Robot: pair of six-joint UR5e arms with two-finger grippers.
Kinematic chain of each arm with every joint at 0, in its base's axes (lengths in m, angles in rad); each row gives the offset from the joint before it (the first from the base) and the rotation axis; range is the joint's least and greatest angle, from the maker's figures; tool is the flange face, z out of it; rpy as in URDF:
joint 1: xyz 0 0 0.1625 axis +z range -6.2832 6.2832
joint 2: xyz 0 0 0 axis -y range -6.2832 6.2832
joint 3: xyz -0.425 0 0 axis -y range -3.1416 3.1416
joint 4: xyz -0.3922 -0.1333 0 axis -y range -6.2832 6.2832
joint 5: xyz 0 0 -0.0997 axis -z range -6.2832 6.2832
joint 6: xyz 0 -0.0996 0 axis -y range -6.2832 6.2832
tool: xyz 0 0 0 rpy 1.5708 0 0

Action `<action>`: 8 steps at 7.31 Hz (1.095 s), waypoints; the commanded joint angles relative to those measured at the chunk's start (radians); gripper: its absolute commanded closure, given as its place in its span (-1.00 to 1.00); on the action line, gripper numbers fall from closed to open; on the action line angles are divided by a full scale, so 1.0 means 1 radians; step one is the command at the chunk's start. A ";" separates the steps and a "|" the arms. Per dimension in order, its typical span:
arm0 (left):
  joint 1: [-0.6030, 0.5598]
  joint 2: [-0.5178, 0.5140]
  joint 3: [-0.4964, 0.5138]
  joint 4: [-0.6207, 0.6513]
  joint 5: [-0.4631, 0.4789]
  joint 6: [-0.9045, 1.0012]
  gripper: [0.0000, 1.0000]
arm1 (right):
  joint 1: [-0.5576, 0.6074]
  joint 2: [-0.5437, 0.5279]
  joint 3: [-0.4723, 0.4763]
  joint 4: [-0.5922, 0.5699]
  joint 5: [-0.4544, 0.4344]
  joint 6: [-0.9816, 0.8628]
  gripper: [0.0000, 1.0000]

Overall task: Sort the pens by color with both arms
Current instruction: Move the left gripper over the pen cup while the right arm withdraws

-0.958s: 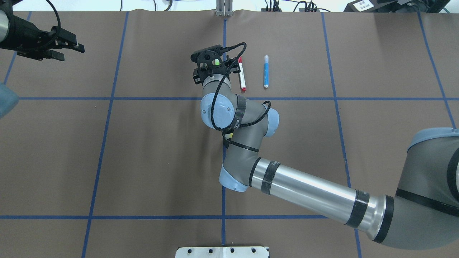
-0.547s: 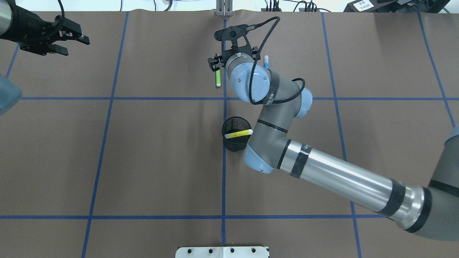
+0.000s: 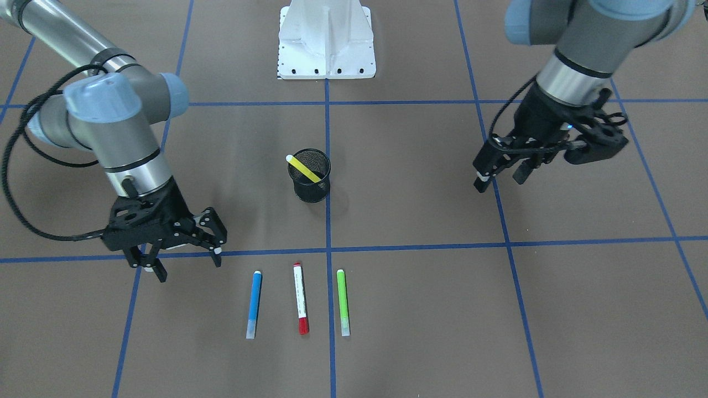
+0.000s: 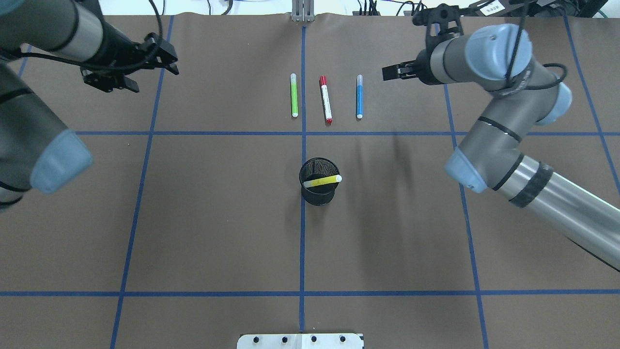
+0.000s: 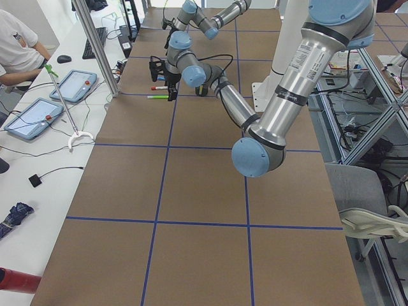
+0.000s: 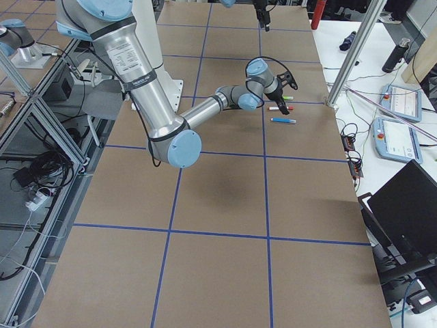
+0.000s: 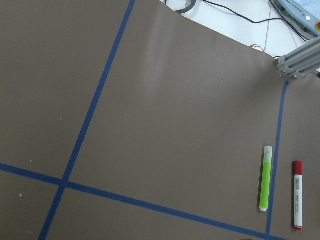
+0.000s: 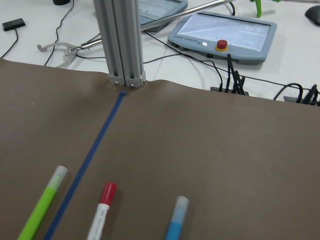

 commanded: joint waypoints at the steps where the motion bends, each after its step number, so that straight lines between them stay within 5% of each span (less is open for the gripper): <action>1: 0.214 -0.208 -0.009 0.303 0.230 -0.129 -0.84 | 0.164 -0.125 -0.004 0.000 0.279 -0.011 -0.99; 2: 0.258 -0.285 0.030 0.337 0.261 -0.217 -0.85 | 0.233 -0.165 -0.006 0.000 0.343 -0.025 -1.00; 4: 0.354 -0.498 0.305 0.341 0.374 -0.319 -0.85 | 0.316 -0.189 -0.060 -0.002 0.456 -0.080 -1.00; 5: 0.357 -0.552 0.366 0.341 0.376 -0.356 -0.85 | 0.339 -0.190 -0.100 -0.002 0.499 -0.094 -1.00; 7: 0.403 -0.653 0.508 0.342 0.390 -0.527 -0.85 | 0.341 -0.201 -0.110 -0.002 0.502 -0.094 -1.00; 8: 0.446 -0.691 0.587 0.347 0.469 -0.571 -0.85 | 0.347 -0.207 -0.108 -0.001 0.503 -0.091 -1.00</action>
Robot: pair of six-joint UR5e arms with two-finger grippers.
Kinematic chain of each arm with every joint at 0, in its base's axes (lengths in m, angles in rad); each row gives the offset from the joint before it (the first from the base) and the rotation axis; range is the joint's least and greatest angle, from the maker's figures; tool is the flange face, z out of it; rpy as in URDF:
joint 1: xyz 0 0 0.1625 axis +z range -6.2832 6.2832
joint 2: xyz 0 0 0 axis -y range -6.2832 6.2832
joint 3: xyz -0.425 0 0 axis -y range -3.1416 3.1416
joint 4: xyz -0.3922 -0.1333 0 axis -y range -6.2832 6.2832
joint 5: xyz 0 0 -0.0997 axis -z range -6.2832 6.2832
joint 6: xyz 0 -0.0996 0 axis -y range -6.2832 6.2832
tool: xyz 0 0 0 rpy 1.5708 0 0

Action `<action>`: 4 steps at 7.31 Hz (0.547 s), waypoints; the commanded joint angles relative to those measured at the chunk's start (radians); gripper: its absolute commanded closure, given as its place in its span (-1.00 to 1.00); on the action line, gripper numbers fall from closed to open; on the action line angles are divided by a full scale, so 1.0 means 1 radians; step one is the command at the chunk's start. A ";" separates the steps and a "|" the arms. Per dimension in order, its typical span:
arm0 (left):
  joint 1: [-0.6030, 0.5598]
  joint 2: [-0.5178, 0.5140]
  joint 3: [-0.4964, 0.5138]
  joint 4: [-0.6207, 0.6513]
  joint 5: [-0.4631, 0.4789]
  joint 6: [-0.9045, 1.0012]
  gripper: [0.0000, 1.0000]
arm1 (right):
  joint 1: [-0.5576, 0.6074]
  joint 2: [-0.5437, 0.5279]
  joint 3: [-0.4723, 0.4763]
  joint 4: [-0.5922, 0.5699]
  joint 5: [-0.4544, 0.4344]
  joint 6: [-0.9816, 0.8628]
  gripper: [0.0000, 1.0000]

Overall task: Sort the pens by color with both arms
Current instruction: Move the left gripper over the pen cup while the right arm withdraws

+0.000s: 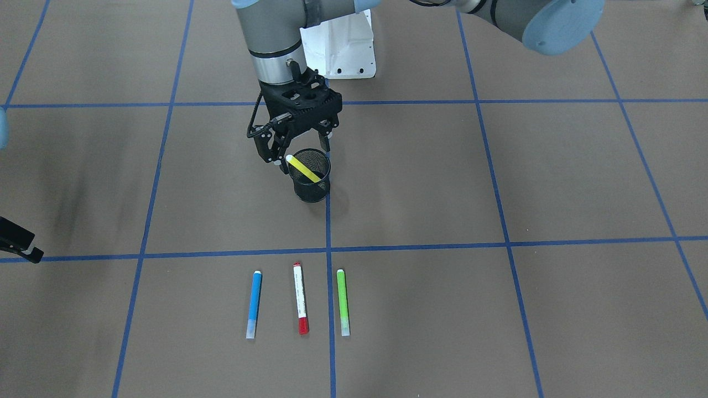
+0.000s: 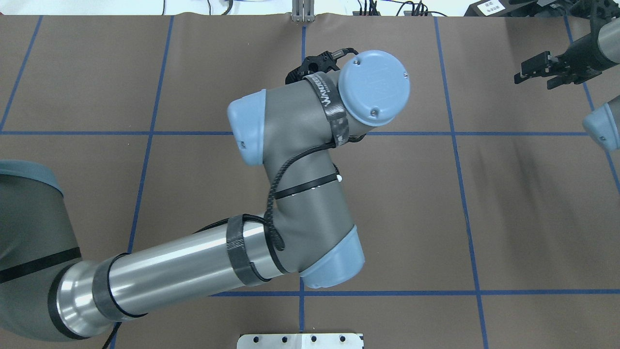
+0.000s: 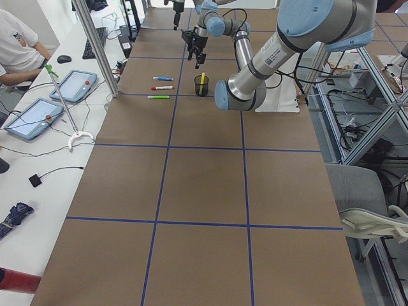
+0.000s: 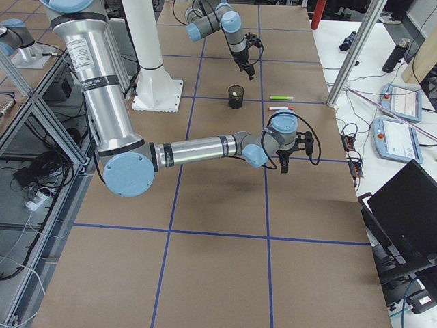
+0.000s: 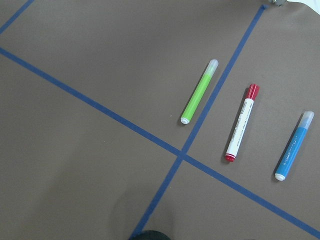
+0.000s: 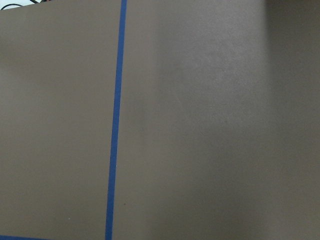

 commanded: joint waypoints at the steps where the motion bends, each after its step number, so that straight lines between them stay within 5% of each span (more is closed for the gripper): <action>1: 0.053 -0.068 0.123 0.033 0.076 -0.090 -0.85 | 0.007 -0.006 -0.001 0.001 0.002 0.007 -1.00; 4: 0.088 -0.130 0.236 0.085 0.134 -0.182 -0.85 | 0.007 -0.006 0.002 0.003 0.002 0.011 -1.00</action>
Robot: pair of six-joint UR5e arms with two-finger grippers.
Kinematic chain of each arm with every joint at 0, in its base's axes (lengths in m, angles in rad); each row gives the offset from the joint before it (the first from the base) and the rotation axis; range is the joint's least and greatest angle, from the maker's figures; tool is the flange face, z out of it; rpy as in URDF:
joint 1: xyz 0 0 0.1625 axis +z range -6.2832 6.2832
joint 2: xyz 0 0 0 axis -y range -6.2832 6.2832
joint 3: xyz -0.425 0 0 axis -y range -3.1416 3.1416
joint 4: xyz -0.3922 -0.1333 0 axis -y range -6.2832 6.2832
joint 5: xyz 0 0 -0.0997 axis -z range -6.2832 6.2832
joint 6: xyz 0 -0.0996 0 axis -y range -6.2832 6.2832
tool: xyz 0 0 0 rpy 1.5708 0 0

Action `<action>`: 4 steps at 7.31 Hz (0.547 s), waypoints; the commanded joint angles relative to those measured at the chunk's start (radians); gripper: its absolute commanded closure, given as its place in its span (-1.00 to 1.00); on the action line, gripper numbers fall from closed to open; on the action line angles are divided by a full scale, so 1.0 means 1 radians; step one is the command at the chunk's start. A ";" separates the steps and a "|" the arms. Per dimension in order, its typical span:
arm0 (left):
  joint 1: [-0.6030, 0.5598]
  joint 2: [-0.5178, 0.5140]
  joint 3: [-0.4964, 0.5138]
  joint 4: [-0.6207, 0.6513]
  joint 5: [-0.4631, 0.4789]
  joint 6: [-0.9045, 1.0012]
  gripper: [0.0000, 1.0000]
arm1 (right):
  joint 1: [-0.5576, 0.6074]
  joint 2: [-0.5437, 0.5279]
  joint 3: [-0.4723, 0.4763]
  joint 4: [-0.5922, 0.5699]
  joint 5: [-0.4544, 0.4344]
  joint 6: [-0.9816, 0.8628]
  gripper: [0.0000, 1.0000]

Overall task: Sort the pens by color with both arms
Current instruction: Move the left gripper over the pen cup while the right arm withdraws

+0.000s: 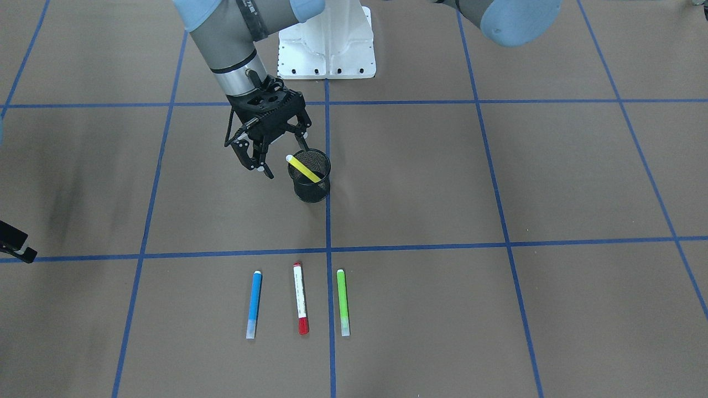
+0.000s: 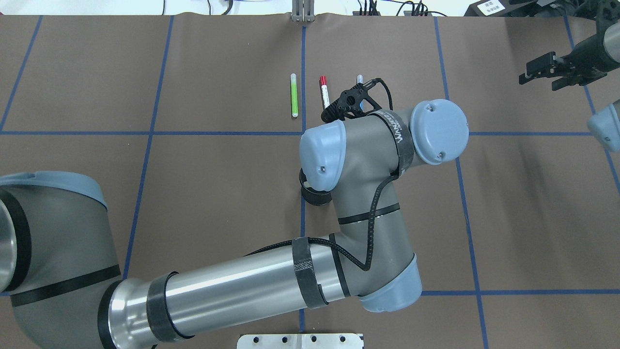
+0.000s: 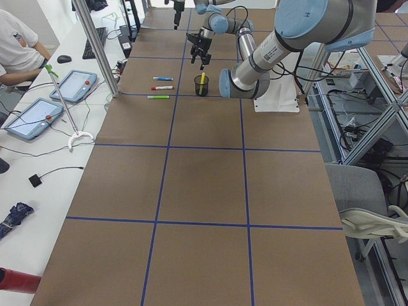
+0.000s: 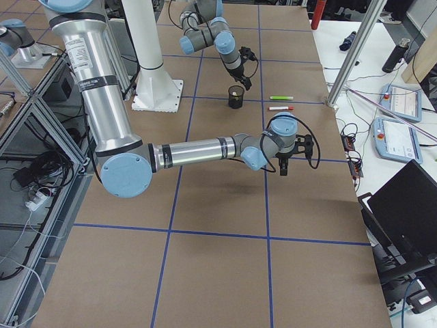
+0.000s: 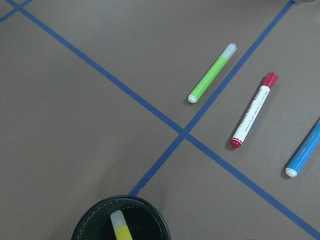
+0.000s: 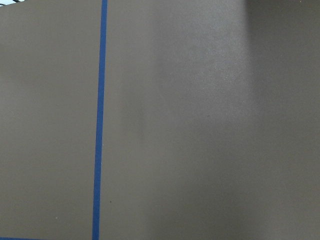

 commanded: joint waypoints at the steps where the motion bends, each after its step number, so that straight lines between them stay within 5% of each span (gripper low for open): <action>1: 0.026 -0.013 0.036 0.053 0.034 -0.033 -0.84 | 0.000 0.000 0.001 0.001 -0.002 0.000 -1.00; 4: 0.067 -0.001 0.038 0.057 0.046 -0.031 -0.70 | -0.001 0.000 0.000 0.000 -0.005 0.000 -1.00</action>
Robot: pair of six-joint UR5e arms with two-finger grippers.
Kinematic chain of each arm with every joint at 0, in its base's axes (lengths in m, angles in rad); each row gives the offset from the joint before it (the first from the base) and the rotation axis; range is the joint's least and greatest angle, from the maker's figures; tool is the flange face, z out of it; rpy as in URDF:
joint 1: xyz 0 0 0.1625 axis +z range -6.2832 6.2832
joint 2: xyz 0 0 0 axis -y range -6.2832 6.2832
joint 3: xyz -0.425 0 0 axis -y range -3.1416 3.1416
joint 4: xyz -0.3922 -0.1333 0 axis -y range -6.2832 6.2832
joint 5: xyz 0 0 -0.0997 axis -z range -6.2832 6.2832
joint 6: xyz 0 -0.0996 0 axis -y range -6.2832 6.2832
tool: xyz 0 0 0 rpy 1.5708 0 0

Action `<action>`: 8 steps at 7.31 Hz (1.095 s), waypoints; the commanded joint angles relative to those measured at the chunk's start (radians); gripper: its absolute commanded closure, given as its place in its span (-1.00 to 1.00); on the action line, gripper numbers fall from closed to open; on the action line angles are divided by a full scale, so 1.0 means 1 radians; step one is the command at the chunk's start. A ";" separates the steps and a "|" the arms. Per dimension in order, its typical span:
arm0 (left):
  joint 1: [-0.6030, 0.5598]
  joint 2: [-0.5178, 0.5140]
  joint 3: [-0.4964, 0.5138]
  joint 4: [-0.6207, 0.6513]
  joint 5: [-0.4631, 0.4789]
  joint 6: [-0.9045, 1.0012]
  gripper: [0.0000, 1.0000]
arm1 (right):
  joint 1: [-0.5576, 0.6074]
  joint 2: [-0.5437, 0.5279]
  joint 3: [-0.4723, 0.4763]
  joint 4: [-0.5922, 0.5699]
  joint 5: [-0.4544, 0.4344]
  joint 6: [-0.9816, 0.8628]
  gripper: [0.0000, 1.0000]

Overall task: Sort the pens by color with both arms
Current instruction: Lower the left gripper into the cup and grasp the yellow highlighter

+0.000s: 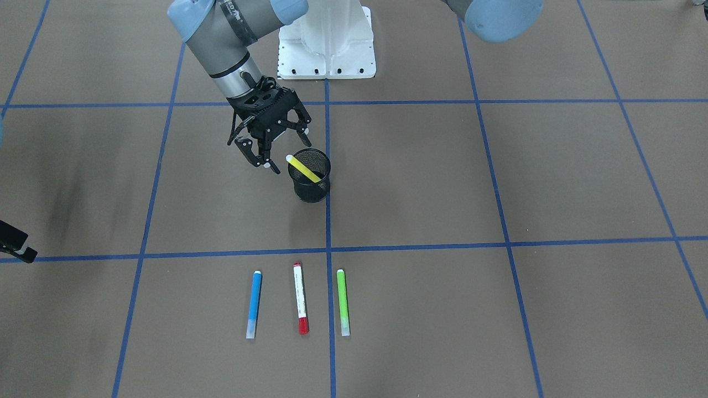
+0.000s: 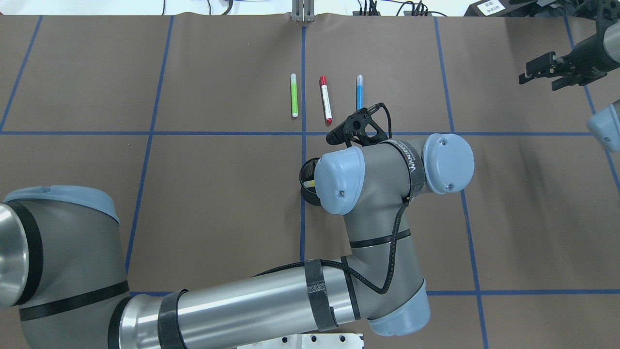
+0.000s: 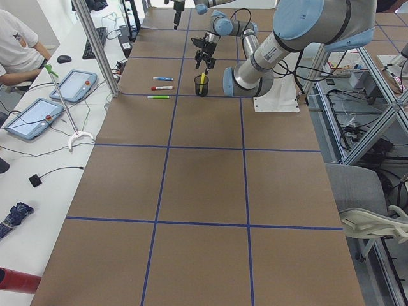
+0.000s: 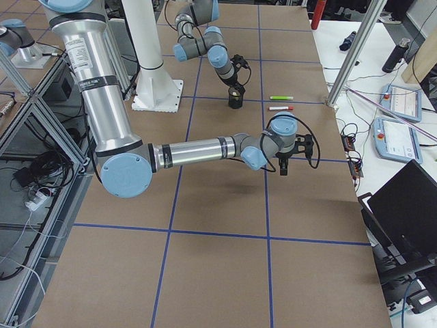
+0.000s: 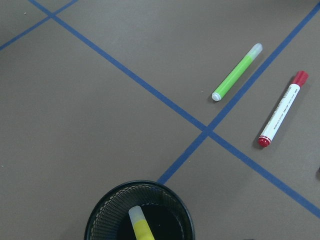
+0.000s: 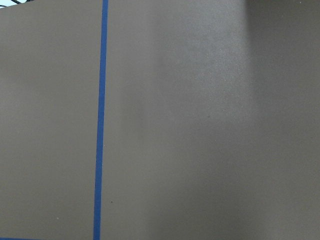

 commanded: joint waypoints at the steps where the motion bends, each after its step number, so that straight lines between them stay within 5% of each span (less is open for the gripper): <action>1: 0.016 0.003 0.001 0.002 0.002 0.013 -0.66 | 0.000 0.002 -0.003 -0.001 -0.003 -0.001 -1.00; 4: 0.016 0.009 0.001 0.010 0.002 0.048 -0.53 | 0.000 0.003 -0.004 -0.001 -0.003 0.002 -1.00; 5: 0.016 0.008 -0.001 0.008 0.000 0.047 -0.31 | 0.000 0.003 -0.004 -0.001 -0.005 0.002 -1.00; 7: 0.016 0.006 -0.002 0.008 -0.003 0.040 0.70 | 0.000 0.002 -0.004 -0.001 -0.005 0.002 -1.00; 8: 0.016 0.006 -0.004 0.008 -0.003 0.036 1.00 | 0.000 0.000 -0.004 -0.001 -0.005 0.002 -1.00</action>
